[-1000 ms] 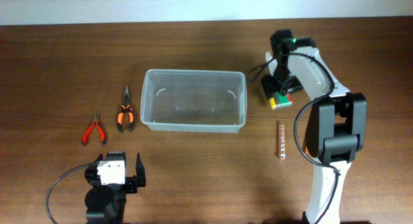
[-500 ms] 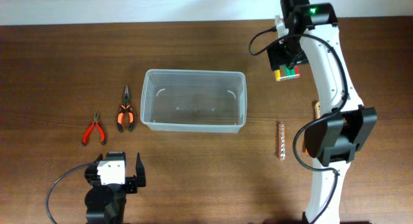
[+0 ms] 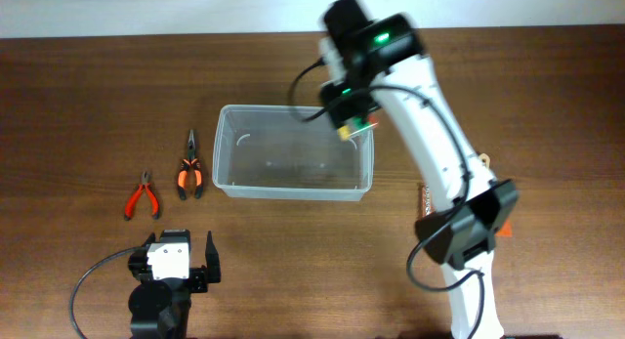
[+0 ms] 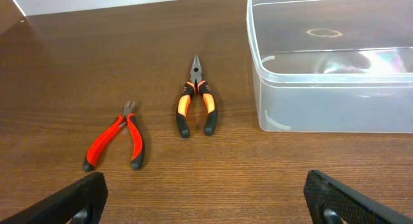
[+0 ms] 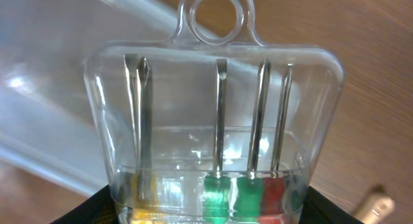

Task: Pack container
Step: 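Lift the screwdriver case and lower it into the clear container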

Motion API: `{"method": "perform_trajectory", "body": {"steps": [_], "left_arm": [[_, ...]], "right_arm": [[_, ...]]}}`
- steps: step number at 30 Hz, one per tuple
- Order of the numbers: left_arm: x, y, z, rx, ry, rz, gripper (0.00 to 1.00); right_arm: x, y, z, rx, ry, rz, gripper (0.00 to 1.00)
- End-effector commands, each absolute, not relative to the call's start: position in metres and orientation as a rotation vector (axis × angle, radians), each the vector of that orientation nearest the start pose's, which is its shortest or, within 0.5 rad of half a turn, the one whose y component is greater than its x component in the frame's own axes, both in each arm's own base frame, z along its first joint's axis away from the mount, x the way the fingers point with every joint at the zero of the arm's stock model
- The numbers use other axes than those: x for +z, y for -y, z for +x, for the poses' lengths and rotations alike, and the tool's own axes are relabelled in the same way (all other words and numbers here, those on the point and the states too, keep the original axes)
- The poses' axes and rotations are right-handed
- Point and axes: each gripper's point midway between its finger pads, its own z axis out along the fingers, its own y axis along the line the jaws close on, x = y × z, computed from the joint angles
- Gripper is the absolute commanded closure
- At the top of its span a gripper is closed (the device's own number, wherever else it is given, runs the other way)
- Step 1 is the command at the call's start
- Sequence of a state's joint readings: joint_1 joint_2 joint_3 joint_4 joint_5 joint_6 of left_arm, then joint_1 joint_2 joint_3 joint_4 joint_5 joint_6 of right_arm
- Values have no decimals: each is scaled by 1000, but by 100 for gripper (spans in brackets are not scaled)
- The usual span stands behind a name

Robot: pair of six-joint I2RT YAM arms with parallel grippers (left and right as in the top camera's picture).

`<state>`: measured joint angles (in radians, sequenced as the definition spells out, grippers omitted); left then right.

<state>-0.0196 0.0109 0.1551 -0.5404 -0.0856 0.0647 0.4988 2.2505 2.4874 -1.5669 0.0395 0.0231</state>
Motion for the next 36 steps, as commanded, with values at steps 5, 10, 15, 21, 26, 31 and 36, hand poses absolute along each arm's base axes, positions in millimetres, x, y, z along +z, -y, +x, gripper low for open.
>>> {"method": "perform_trajectory", "body": {"steps": [5,10,15,21,26,31,36], "left_arm": [[115,-11,216,131,-1966,45,1],[115,-11,216,131,-1966,46,1],[115,-11,216,131,-1966,46,1],[115,-11,216,131,-1966,46,1],[115,-11,216,131,-1966,46,1],[115,-11,216,131,-1966,45,1],[115,-11,216,131,-1966,45,1]], "right_arm": [[208,-277,382,97,-2749,-778,36],[177,-289,375,76,-2785,-833,36],[126,-285,373,36,-2855,-846,36],[67,-274,359,-14,-2943,-856,35],[35,-264,348,-40,-3008,-779,36],[23,-256,349,-44,-3037,-685,27],[23,-243,360,-42,-3046,-622,9]]}}
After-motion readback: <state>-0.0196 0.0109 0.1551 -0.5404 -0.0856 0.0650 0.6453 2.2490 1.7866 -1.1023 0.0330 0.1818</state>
